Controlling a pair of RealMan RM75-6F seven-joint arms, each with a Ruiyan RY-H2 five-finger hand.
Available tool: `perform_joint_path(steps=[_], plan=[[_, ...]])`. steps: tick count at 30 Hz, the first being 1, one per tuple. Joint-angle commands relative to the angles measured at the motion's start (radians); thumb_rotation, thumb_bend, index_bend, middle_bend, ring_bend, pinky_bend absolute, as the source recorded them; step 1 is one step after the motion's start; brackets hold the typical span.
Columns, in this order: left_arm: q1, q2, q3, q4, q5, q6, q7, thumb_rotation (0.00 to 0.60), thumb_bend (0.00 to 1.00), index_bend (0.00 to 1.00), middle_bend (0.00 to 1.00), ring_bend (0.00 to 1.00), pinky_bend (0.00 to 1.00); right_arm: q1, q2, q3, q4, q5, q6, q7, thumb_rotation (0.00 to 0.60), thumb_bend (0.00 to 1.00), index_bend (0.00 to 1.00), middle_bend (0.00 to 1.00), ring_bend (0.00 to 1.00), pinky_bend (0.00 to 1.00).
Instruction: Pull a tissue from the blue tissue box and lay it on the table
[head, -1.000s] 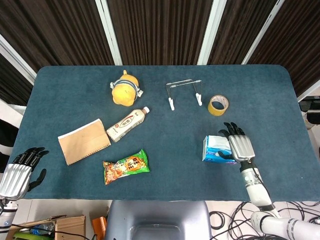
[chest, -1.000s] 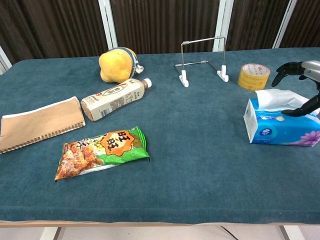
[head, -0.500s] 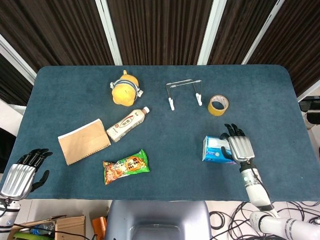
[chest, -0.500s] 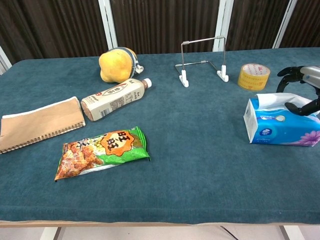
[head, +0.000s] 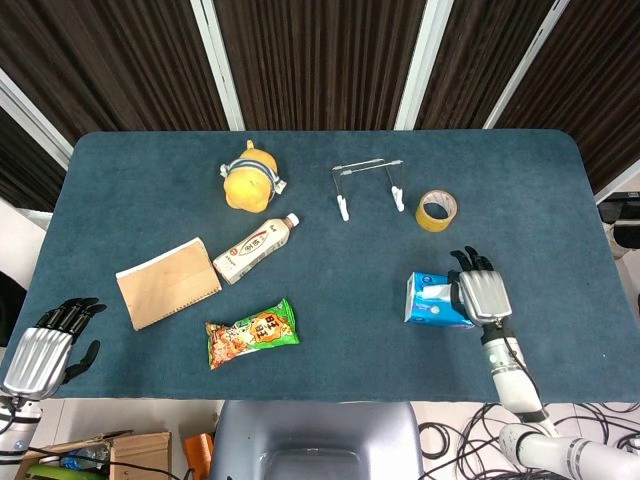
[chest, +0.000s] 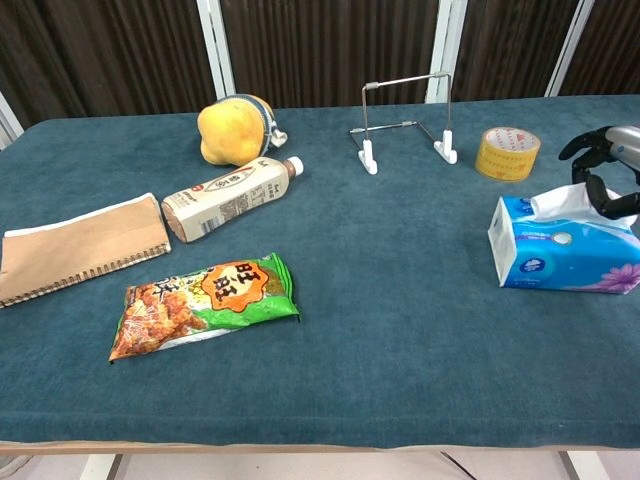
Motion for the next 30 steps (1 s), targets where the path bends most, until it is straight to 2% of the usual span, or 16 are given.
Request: perform_joint_path(steps=[1,15,25,30], plan=[[0.001,0.001,0.0,0.0,0.0,-0.001,-0.001,0.6,0.43,0.28,0.23,0.2,0.36,-0.002,-0.004,0.001,0.005,-0.009,0.005,0.005,0.6,0.66,0.77,0.19,0.08,0.22],[0.002,0.002,-0.003,-0.001,0.002,-0.01,-0.004,0.6,0.43,0.27,0.23,0.2,0.36,-0.031,0.033,0.034,-0.05,-0.086,0.097,0.079,0.6,0.68,0.79,0.2,0.08,0.22],[0.003,0.001,-0.004,-0.004,0.003,-0.013,0.006,0.6,0.43,0.27,0.24,0.2,0.36,-0.098,0.165,0.096,-0.229,-0.146,0.239,0.191,0.6,0.68,0.79,0.2,0.08,0.22],[0.005,-0.002,-0.007,-0.006,0.001,-0.012,0.014,0.6,0.43,0.28,0.23,0.2,0.36,-0.143,0.228,0.105,-0.276,-0.177,0.299,0.253,0.6,0.68,0.79,0.2,0.08,0.22]])
